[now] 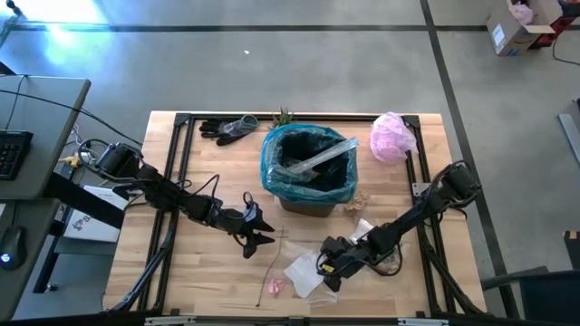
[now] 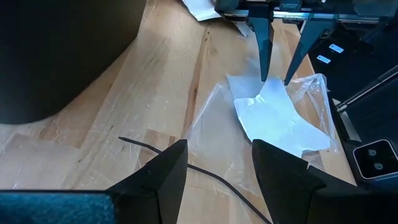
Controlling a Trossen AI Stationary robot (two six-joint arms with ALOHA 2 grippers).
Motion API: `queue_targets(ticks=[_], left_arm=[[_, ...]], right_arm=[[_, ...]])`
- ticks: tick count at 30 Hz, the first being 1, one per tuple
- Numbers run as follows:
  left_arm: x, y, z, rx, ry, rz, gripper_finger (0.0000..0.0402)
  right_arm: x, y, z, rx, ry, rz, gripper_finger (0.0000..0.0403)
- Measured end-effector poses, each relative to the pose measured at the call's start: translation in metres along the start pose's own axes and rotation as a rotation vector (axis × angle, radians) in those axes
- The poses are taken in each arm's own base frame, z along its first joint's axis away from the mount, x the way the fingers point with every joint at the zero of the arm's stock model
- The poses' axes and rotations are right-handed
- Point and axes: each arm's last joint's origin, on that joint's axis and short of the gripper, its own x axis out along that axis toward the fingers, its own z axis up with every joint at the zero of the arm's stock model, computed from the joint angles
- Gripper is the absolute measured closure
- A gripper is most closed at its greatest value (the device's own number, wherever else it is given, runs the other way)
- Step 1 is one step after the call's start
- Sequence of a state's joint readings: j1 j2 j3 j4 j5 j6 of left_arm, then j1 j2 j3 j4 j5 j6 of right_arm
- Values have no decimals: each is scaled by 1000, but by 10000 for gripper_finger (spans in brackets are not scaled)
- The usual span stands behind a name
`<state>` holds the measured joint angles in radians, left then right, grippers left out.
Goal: Place trash/remove bag and relplace
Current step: Put the white paper into the trash bin
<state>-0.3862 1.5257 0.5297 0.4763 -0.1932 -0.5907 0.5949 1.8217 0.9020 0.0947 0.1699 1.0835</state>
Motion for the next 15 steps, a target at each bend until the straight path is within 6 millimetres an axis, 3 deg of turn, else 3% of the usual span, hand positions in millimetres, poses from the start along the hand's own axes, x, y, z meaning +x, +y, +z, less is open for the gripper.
queue_targets(ticks=[7, 15], left_arm=[[0, -1, 0, -6, 14, -22, 237], [-7, -30, 4, 17, 52, -471, 237]], right_arm=[[8, -6, -5, 8, 10, -37, 291], [11, -8, -5, 11, 10, -48, 291]])
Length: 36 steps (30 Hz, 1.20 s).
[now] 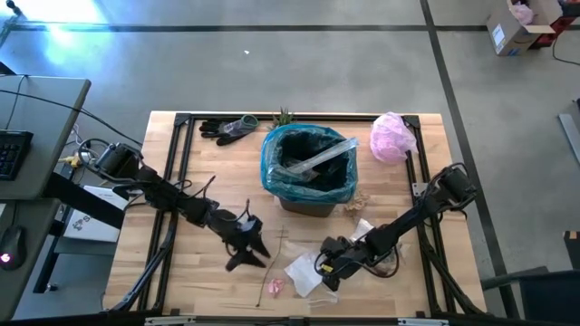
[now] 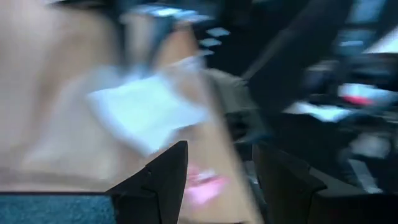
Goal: Place trash/remove bag and relplace
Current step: Put the white paper into the trash bin
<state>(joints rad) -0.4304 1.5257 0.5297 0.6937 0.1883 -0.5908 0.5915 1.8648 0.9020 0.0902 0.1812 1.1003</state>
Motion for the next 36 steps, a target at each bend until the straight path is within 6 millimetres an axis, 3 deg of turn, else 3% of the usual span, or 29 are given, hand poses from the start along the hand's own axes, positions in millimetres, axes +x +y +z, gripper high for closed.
queue_targets(ticks=[3, 11, 20, 25, 36], left_arm=[[1, -7, 7, 27, -40, -73, 237], [17, -4, 21, 34, -52, -37, 249], [67, 18, 4, -73, 88, -13, 277], [89, 22, 0, -103, 163, -83, 282], [113, 39, -11, -159, 310, -37, 299]], right_arm=[[0, -1, 2, 5, 3, 0, 291], [1, -1, 5, 13, 24, 21, 291], [1, 1, 7, 3, 6, 52, 291], [1, 2, 8, 0, 11, 61, 291], [1, 1, 8, -17, 59, 85, 291]])
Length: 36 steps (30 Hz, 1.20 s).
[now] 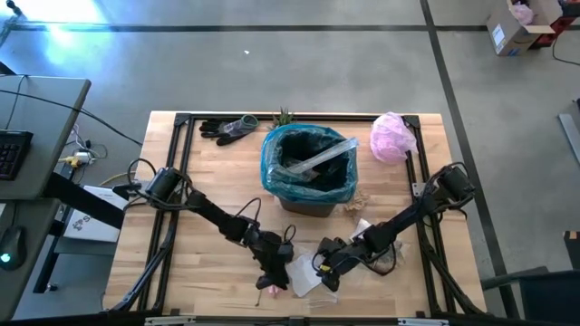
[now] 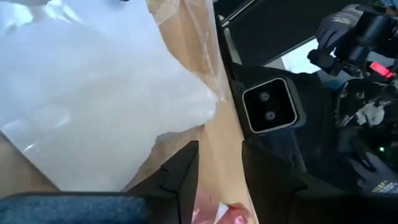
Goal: Place trash/remove bag and relplace
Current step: Put the white paper into the trash bin
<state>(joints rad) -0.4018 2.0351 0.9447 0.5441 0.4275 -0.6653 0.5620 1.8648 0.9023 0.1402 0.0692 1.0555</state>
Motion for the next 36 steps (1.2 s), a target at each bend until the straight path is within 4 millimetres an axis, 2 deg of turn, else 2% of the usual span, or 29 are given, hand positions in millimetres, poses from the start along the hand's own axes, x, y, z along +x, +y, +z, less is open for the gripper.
queue_targets(ticks=[9, 21, 31, 36], left_arm=[[-8, 15, 11, -4, -57, 68, 309], [-8, 17, 10, 22, -45, 82, 310], [-8, 20, 9, 41, -78, 179, 310], [-8, 21, 9, 49, -88, 199, 310]], right_arm=[[0, 1, 0, 3, 7, 15, 291], [0, -1, 9, 22, 3, 50, 291], [1, -2, 12, 30, 0, 51, 291], [0, 4, 21, -1, -20, 53, 291]])
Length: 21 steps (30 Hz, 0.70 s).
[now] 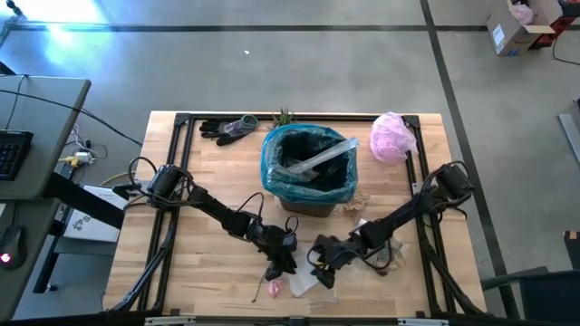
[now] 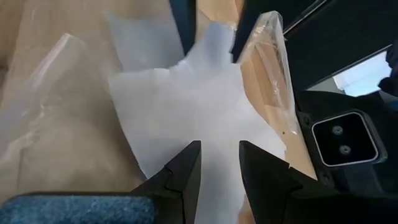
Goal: Place trash/remove bag and relplace
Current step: Put the white paper into the trash bin
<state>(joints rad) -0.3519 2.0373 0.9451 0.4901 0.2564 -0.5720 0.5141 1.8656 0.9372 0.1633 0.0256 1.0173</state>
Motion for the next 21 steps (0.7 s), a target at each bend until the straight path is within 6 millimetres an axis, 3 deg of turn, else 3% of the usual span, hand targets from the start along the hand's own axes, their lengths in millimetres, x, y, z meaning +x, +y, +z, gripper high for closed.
queue_targets(ticks=[9, 16, 21], left_arm=[[0, 0, 0, 7, -9, 15, 310], [0, 3, 0, 25, -39, 75, 310], [0, 3, 1, 25, -42, 78, 310]], right_arm=[[-1, 0, 16, -33, -14, -27, 291], [1, -2, 12, -34, 18, -42, 291], [18, -11, 2, -11, 72, -48, 291]])
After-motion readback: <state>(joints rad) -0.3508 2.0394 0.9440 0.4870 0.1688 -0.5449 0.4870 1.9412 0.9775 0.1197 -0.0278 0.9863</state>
